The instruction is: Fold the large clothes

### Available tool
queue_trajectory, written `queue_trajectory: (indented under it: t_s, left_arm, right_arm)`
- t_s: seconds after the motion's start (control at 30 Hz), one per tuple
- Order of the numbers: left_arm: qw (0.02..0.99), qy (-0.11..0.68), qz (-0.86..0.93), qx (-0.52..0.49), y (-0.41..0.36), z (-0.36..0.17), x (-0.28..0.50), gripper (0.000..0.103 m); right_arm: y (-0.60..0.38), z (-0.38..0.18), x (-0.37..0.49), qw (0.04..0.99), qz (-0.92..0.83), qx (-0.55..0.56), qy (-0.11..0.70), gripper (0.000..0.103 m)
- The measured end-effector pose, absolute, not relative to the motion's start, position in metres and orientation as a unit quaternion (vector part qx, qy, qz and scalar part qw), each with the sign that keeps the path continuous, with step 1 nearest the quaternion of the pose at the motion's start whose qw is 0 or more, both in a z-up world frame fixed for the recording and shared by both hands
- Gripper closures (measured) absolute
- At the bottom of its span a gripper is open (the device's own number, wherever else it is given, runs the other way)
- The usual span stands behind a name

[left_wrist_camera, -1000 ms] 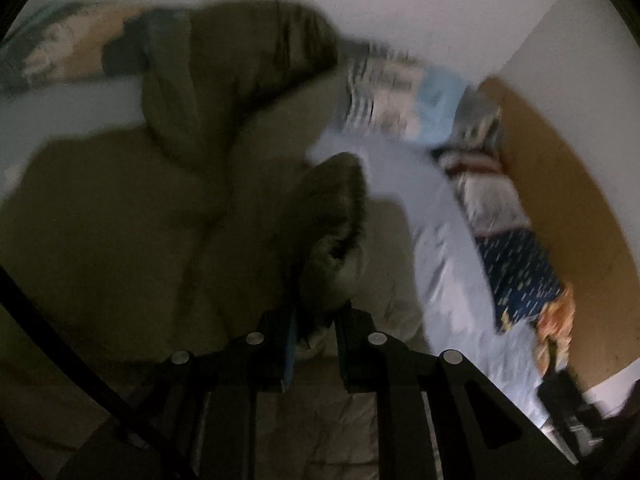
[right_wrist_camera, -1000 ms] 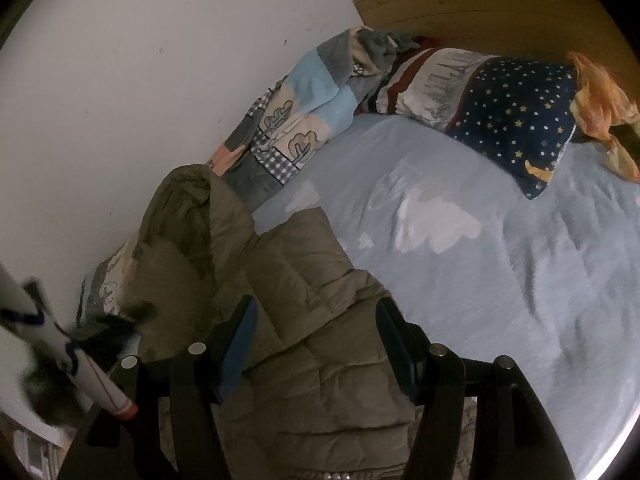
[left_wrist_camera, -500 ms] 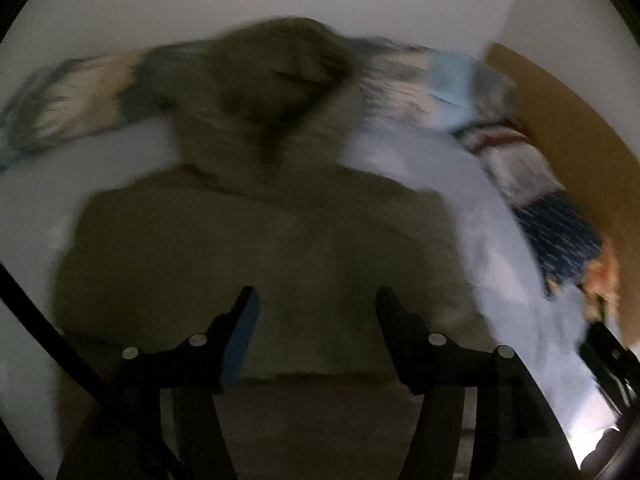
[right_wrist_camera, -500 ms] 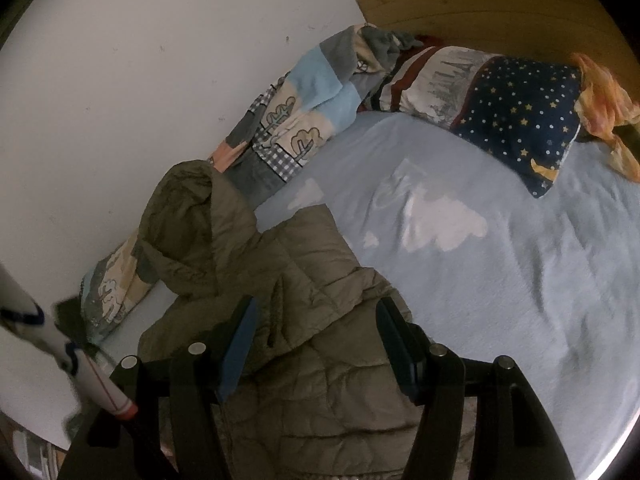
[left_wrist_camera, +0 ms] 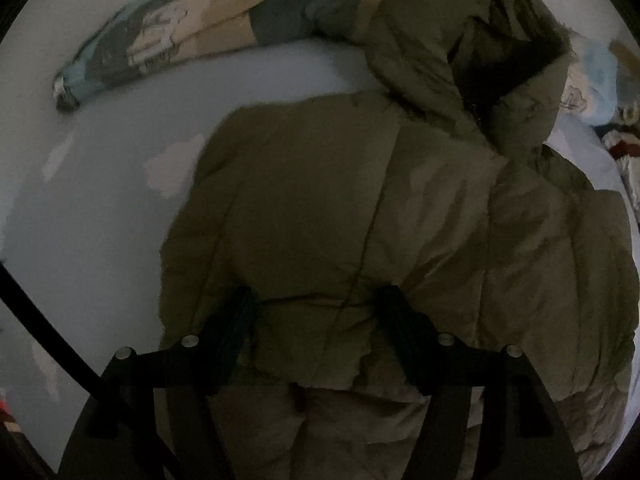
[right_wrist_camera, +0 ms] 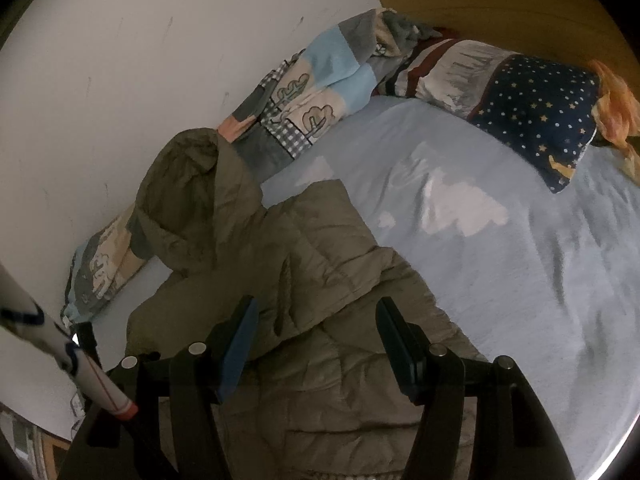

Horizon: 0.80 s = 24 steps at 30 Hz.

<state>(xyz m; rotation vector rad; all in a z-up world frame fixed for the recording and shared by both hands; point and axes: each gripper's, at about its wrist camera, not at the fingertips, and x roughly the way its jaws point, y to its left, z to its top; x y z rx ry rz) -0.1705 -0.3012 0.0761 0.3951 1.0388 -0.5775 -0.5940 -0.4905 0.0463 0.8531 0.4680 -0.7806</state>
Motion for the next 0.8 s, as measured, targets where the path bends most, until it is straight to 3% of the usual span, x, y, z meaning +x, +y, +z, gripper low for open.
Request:
queue_trajectory:
  t_s: [0.27,0.47,0.8]
  left_arm:
    - [0.821,0.437,-0.328,0.166,-0.254,0.127,-0.227,0.037]
    - [0.826,0.454,-0.296,0.159,-0.224,0.116,-0.249,0.037]
    - [0.857,0.388,-0.292,0.176,-0.240,0.108,-0.234,0.037]
  right_arm:
    - [-0.487,0.044,-0.584,0.812,-0.362,0.399,0.225,0.037]
    - [-0.481,0.040,-0.569,0.819,-0.343,0.392,0.238,0.052]
    - [-0.461,0.025,-0.515,0.838,-0.324,0.338,0.280,0.053]
